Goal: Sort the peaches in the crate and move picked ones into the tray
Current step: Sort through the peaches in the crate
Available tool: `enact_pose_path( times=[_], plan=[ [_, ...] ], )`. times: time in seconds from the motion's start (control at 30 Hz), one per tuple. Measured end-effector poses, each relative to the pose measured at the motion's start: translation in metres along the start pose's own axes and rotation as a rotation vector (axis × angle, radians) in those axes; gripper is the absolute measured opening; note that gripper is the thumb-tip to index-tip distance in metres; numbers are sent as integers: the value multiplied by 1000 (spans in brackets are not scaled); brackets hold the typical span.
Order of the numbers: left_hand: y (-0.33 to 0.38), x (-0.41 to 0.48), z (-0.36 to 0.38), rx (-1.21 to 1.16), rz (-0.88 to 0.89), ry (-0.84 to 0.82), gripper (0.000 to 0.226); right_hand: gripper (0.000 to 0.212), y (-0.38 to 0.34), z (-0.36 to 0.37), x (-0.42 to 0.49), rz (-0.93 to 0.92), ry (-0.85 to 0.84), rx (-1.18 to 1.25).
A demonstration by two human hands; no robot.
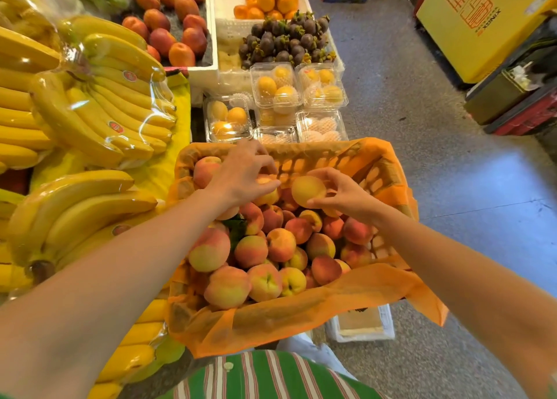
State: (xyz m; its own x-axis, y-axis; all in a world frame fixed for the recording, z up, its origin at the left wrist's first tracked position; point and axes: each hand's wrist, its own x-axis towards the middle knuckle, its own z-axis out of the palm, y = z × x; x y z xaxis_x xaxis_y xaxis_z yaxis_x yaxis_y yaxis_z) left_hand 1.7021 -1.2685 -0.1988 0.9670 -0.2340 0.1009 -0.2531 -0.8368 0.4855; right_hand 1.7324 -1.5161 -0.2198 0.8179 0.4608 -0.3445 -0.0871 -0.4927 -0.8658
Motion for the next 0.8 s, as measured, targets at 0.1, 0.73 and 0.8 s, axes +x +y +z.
enact_pose_path(
  times=[0.1,0.73,0.8],
  plan=[
    [24,7,3,-430,-153,-268,36,60,-11,-8,-16,-55,3,129],
    [147,-23,58,-885,-460,-241,39,42,5,-52,-94,-67,12,31],
    [159,-33,69,-789,-436,-227,34,41,12,-59,-108,-58,40,26]
  ],
)
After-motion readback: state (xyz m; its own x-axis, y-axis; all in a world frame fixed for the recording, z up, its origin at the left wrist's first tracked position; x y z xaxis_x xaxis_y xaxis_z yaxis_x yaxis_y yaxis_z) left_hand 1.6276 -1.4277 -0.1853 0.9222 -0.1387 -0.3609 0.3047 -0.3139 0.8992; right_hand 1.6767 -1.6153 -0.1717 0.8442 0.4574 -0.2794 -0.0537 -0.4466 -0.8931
